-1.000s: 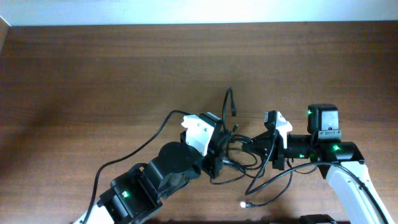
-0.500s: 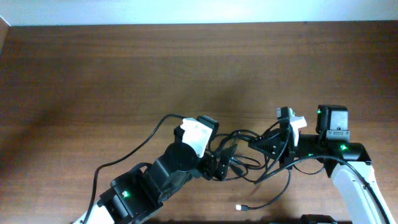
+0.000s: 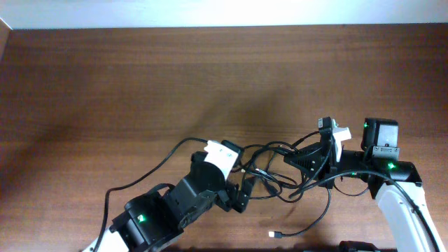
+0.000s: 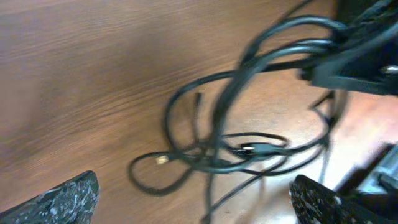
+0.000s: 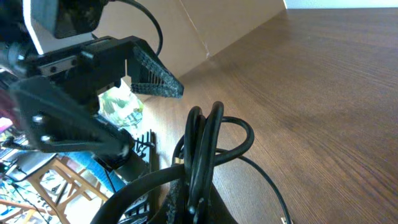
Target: Untangle cables
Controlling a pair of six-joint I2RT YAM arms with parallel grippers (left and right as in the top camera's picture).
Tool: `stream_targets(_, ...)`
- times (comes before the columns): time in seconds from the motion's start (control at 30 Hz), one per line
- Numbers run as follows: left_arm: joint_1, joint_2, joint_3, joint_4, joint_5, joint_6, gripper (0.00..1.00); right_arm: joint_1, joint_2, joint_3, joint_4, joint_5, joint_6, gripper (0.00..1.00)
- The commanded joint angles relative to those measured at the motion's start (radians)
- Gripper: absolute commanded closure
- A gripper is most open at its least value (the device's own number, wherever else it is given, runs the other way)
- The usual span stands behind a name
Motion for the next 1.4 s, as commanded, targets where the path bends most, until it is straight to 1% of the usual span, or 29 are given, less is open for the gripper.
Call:
stream_targets(0.0,0.003,0.002,0.011,-0.014,-0.155,-0.029,0.01,-0.008,0.000,0.027,0.002,-0.085,0.002,0.96)
stream_targets(0.1,0.027,0.002,0.011,-0.016,-0.154,-0.056,0.01,-0.008,0.000,0.027,0.001,-0.108,-0.026,0.96)
stream_targets(0.23,0.111,0.003,0.011,-0.015,-0.146,-0.054,0.01,-0.002,-0.014,0.027,0.000,-0.116,-0.050,0.96)
stream_targets(0.3,0.140,0.009,0.011,-0.015,-0.141,-0.031,0.01,0.010,-0.031,0.027,0.002,-0.116,-0.053,0.96)
stream_targets(0.33,0.151,0.014,0.011,-0.015,-0.120,0.008,0.01,0.017,-0.039,0.027,0.002,-0.116,-0.056,0.96)
stream_targets(0.37,0.164,0.024,0.011,-0.014,-0.077,0.059,0.01,0.030,-0.050,0.027,0.001,-0.116,-0.076,0.96)
stream_targets(0.4,0.180,0.041,0.011,-0.012,0.005,0.129,0.01,0.048,-0.061,0.027,0.002,-0.116,-0.094,0.96)
stream_targets(0.43,0.190,0.054,0.011,-0.012,0.054,0.161,0.01,0.064,-0.070,0.027,0.002,-0.116,-0.108,0.96)
stream_targets(0.47,0.199,0.069,0.011,-0.012,0.082,0.171,0.01,0.083,-0.079,0.027,0.002,-0.116,-0.123,0.96)
stream_targets(0.57,0.222,0.105,0.011,0.002,0.092,0.171,0.01,0.151,-0.111,0.027,0.002,-0.116,-0.160,0.96)
stream_targets(0.6,0.230,0.107,0.011,0.012,0.117,0.186,0.01,0.166,-0.118,0.027,0.002,-0.116,-0.166,0.96)
stream_targets(0.67,0.246,0.103,0.012,0.030,0.198,0.230,0.01,0.179,-0.127,0.027,0.002,-0.114,-0.177,0.96)
stream_targets(0.8,0.295,0.077,0.012,0.019,0.274,0.251,0.01,0.179,-0.129,0.027,0.002,-0.113,-0.180,0.96)
stream_targets(0.87,0.324,0.053,0.012,0.006,0.326,0.287,0.01,0.179,-0.129,0.027,0.002,-0.111,-0.181,0.96)
stream_targets(0.97,0.383,0.009,0.012,-0.036,0.507,0.421,0.01,0.179,-0.129,0.026,0.001,-0.097,-0.180,0.96)
stream_targets(1.1,0.438,-0.018,0.012,-0.105,0.624,0.502,0.01,0.179,-0.129,0.026,0.002,-0.097,-0.184,0.96)
stream_targets(1.23,0.451,-0.017,0.012,-0.113,0.777,0.597,0.00,0.179,-0.129,0.026,0.002,-0.105,-0.184,0.96)
stream_targets(1.37,0.451,0.004,0.012,-0.120,0.786,0.624,0.02,0.183,-0.129,0.026,0.002,-0.116,-0.184,0.96)
